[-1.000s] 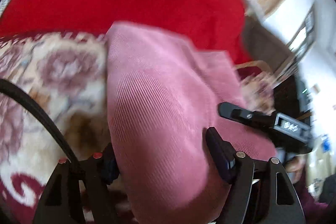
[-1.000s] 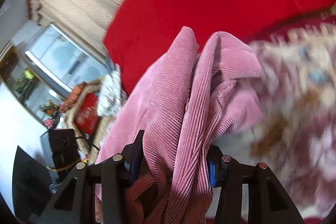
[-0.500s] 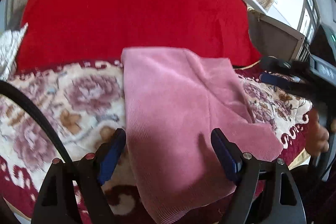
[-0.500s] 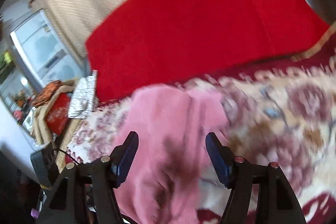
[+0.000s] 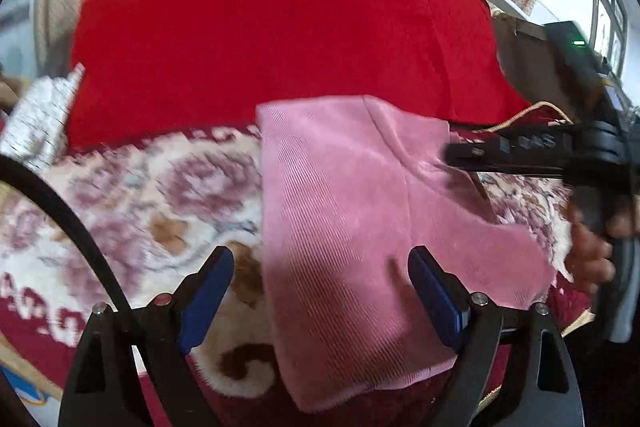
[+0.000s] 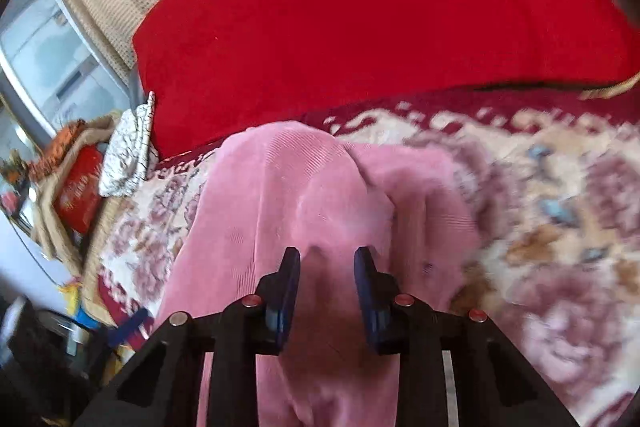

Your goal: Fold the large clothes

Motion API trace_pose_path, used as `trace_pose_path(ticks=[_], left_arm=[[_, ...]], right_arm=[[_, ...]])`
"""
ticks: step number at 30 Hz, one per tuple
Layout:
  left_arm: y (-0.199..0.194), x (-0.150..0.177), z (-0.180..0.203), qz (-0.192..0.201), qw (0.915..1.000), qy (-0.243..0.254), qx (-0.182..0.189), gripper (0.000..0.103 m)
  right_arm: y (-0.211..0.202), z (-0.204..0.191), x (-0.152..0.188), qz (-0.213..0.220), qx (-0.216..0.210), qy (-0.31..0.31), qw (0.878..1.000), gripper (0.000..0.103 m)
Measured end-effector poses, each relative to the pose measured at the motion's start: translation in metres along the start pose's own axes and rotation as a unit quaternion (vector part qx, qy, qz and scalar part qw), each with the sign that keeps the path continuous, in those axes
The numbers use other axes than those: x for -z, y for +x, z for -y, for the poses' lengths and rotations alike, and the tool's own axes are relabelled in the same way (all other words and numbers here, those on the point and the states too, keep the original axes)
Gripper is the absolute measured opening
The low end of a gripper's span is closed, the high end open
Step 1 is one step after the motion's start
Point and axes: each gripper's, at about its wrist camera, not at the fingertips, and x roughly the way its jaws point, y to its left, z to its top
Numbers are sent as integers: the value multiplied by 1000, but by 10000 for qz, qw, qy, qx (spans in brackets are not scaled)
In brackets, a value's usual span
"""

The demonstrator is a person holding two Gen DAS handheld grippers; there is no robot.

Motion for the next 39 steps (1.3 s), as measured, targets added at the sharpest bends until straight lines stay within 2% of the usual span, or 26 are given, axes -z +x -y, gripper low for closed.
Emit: trace_pose_path(ticks=[3, 4, 5, 6, 9, 12, 15, 22, 29, 31, 36, 39], left_arm=[[-26, -4, 6, 217, 9989, 38, -416, 90], [-35, -6, 7, 276, 9983, 33, -512, 90], [-43, -8, 8, 340, 9975, 17, -623, 90], [-51, -12, 8, 410, 9964, -1, -746, 91], [-78, -20, 9, 665, 9910, -19, -1161, 95], [-108, -25, 13, 961, 9812, 15, -1676, 98], [-140, -28, 18, 1229, 9738, 66, -1912, 98], [-205, -37, 13, 1654, 9650, -309, -2010, 99], [-258, -36, 20, 2138, 9574, -262, -1923, 101], [-267, -37, 21, 2194, 9549, -227, -1987, 101], [-284, -38, 23, 2176, 9578, -205, -1867, 101], [-292, -37, 23, 2271, 9551, -219, -1889, 101]], right_arm=[[-44, -9, 10, 268, 122, -178, 9994, 37], [-61, -10, 16, 383, 206, -234, 9988, 51], [-75, -14, 21, 528, 267, -282, 9978, 73], [-91, -19, 27, 727, 311, -347, 9963, 76], [-126, -35, 39, 1032, 458, -574, 9919, 76], [-154, -46, 48, 1223, 600, -637, 9886, 76], [-179, -59, 58, 1372, 739, -706, 9853, 76], [-218, -87, 81, 1555, 1154, -925, 9767, 76], [-249, -117, 94, 1737, 1283, -1042, 9708, 76], [-254, -127, 98, 1776, 1339, -1140, 9683, 76], [-271, -142, 105, 1917, 1428, -1208, 9635, 76], [-286, -151, 110, 2157, 1581, -1306, 9547, 76]])
